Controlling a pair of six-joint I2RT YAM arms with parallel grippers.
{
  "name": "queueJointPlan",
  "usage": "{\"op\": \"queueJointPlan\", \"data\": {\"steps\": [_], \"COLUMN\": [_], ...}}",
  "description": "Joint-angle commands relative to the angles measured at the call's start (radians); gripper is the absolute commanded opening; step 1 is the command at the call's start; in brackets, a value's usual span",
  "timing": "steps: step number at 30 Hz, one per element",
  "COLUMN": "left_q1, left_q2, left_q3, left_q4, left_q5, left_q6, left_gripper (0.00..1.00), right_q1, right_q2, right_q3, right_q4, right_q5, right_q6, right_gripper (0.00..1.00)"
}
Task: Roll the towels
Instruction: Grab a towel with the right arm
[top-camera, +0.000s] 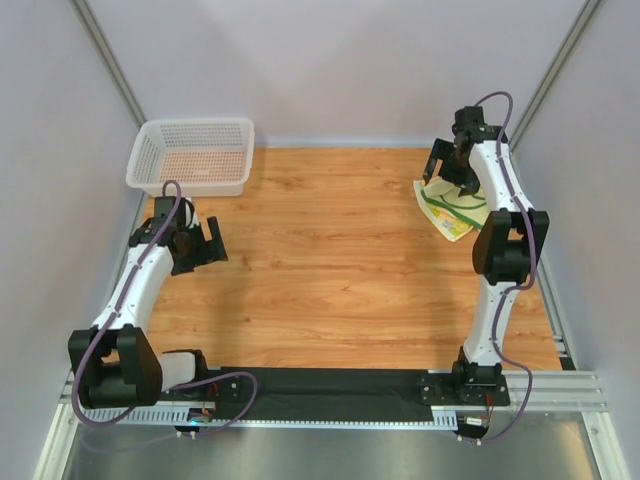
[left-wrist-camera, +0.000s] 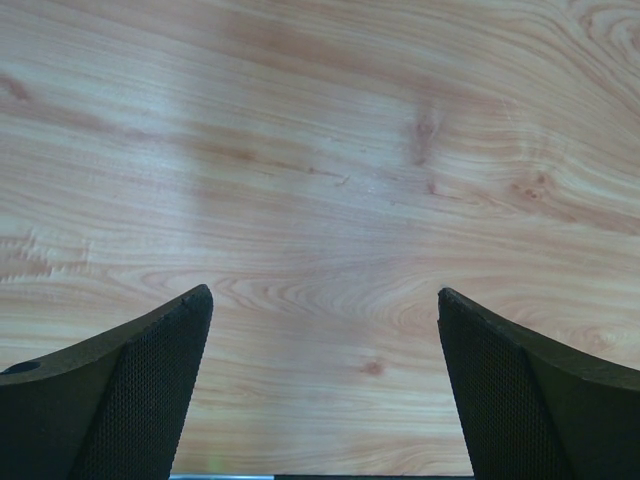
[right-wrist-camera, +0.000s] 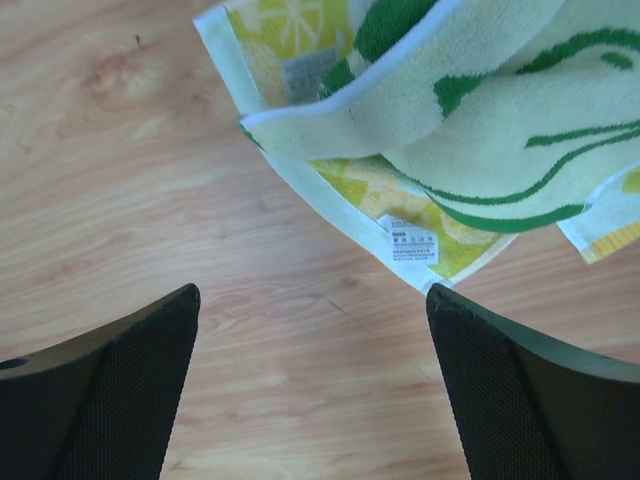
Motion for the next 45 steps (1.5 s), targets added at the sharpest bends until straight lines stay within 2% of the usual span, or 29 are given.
{"op": "queueJointPlan", "data": {"steps": [1,5,17,23,30,33,34,36,37,39,40,42,43,45], "left_q1": [-0.003,-0.006,-0.009,-0.010,-0.010,-0.010,-0.009,-0.012,-0.012,-0.015,-0.016,-0.023,-0.023,-0.027], "left_q2": [-0.011,-0.023,-0.014,0.002,0.005,0.008,0.009,0.009,0.011,0.011,0.008,0.008,0.008,0.009], "left_q3": [0.020,0.003,0.005,0.006,0.008,0.008,0.008,0.008,0.009,0.009,0.009,0.009,0.009,0.009], "left_q4": [-0.012,0.014,0.014,0.013,0.016,0.016,0.016,0.016,0.014,0.014,0.016,0.014,0.016,0.016], "left_q5": [0.000,0.044,0.060,0.061,0.064,0.069,0.072,0.075,0.078,0.080,0.080,0.080,0.081,0.080], "left_q6": [0.010,0.017,0.025,0.026,0.028,0.028,0.028,0.029,0.029,0.031,0.031,0.033,0.033,0.033], "left_gripper": [1.00,1.00,1.00,1.00,1.00,1.00,1.00,1.00,1.00,1.00,1.00,1.00,1.00,1.00], "right_q1": [0.003,0.061,0.081,0.080,0.078,0.077,0.077,0.077,0.075,0.077,0.074,0.071,0.072,0.072], "right_q2": [0.031,0.111,0.283,0.327,0.379,0.378,0.370,0.360,0.350,0.341,0.337,0.324,0.317,0.277], "right_q3": [0.083,0.164,0.333,0.351,0.359,0.350,0.339,0.324,0.318,0.307,0.305,0.302,0.295,0.261], "right_q4": [-0.063,-0.080,-0.084,-0.076,-0.058,-0.032,-0.014,0.018,0.029,0.043,0.045,0.037,0.039,0.046], "right_q5": [0.035,0.070,0.256,0.280,0.305,0.303,0.297,0.291,0.284,0.271,0.273,0.268,0.264,0.254], "right_q6": [-0.020,-0.024,0.006,0.003,0.013,0.011,0.010,0.000,-0.006,-0.016,-0.018,-0.020,-0.023,-0.026], "right_gripper": [0.96,0.95,0.95,0.96,0.90,0.80,0.70,0.61,0.50,0.37,0.25,0.12,0.01,0.00]}}
